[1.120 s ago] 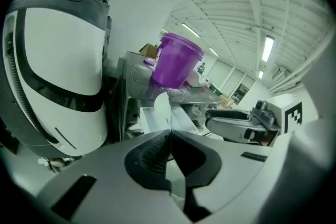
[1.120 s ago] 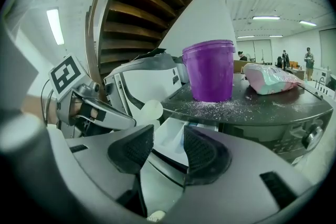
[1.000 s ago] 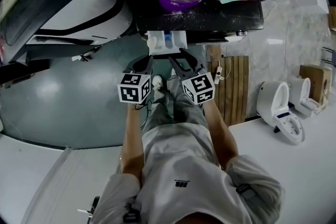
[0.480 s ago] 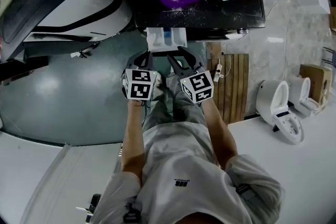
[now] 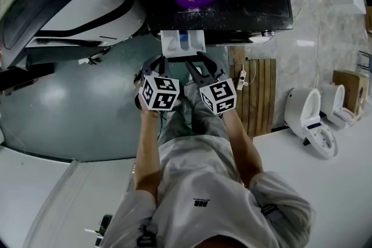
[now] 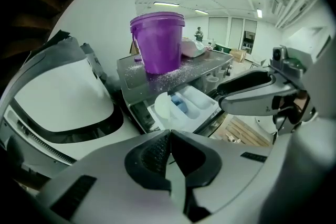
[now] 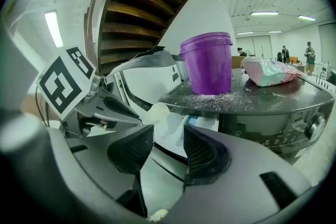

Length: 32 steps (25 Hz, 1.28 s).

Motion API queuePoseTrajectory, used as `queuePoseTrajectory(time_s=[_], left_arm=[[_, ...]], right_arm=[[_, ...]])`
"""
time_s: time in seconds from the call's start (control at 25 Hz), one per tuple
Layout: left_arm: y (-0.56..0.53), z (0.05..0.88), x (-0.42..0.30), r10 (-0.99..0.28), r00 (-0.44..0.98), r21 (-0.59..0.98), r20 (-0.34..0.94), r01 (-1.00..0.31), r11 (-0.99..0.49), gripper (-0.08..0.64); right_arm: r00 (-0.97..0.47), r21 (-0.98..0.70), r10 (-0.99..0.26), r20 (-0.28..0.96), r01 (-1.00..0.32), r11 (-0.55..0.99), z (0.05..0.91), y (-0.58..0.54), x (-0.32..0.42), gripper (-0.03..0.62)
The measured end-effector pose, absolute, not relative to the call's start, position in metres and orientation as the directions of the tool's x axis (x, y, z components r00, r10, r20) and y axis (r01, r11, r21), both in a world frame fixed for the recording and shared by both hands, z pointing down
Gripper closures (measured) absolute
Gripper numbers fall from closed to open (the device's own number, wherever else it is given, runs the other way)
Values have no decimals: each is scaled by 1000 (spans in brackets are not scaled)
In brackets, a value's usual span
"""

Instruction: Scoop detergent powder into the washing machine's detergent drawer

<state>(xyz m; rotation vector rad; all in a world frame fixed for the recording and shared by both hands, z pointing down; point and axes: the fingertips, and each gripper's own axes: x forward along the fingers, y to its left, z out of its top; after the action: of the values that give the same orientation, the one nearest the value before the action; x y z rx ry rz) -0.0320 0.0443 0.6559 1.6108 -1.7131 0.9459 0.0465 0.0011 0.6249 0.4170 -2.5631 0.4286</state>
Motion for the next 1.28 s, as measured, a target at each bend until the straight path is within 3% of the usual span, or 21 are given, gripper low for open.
queuePoseTrajectory(time_s=[0.52, 1.28], left_arm=[[43, 657, -30, -529, -202, -310, 824, -943, -121, 545], [43, 655, -30, -538, -219, -334, 814, -934, -125, 545]], right_arm=[[-824, -226, -216, 523, -378, 898, 628, -1, 48, 414], [-823, -221, -223, 523, -384, 897, 628, 0, 47, 416]])
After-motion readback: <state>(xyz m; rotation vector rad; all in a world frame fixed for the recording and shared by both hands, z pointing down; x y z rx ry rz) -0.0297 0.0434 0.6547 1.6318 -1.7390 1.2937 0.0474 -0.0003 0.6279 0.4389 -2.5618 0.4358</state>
